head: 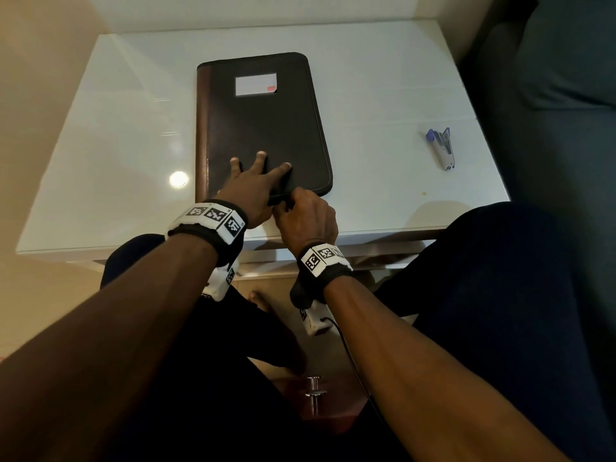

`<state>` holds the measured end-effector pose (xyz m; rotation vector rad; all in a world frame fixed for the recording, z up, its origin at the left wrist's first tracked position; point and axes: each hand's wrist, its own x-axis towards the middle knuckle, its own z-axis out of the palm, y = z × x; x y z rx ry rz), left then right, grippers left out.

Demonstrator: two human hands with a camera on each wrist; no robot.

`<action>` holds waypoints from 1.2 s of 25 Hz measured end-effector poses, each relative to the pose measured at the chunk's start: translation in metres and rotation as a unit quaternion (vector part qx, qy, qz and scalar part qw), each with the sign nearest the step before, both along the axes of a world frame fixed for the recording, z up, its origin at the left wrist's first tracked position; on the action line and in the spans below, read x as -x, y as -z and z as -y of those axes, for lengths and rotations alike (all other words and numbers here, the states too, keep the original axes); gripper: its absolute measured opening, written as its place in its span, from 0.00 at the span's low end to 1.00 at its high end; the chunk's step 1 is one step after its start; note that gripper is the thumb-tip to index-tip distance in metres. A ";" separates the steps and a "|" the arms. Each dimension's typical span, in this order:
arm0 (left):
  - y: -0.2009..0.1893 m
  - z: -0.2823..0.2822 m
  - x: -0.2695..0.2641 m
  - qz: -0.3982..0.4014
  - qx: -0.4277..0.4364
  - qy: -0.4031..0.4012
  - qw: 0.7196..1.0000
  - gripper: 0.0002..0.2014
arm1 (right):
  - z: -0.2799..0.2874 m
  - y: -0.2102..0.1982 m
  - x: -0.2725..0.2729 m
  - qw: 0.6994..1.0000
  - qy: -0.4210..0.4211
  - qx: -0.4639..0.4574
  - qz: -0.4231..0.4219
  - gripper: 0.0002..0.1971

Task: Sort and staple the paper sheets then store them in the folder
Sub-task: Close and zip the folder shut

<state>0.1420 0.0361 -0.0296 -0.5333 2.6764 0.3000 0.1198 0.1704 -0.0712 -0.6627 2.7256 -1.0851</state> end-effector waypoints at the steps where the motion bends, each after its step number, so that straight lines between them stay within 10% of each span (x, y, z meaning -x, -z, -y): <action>1: 0.001 0.000 -0.002 0.000 0.003 0.002 1.000 0.43 | 0.000 0.000 0.001 1.000 -0.006 -0.006 -0.003 0.11; 9: 0.004 -0.007 0.000 0.007 0.009 -0.009 1.000 0.48 | -0.044 -0.002 0.040 0.998 0.038 -0.053 -0.015 0.10; 20: -0.005 -0.017 0.000 0.012 -0.016 -0.036 0.999 0.46 | -0.050 -0.017 0.142 0.949 -0.168 -0.208 -0.166 0.11; 26: -0.034 -0.016 0.054 -0.041 0.081 -0.060 0.994 0.20 | 0.010 -0.026 0.215 0.935 -0.215 -0.236 -0.157 0.11; 30: -0.028 0.034 0.118 -0.063 0.036 -0.092 0.993 0.38 | 0.054 -0.032 0.268 0.919 -0.244 -0.264 -0.165 0.11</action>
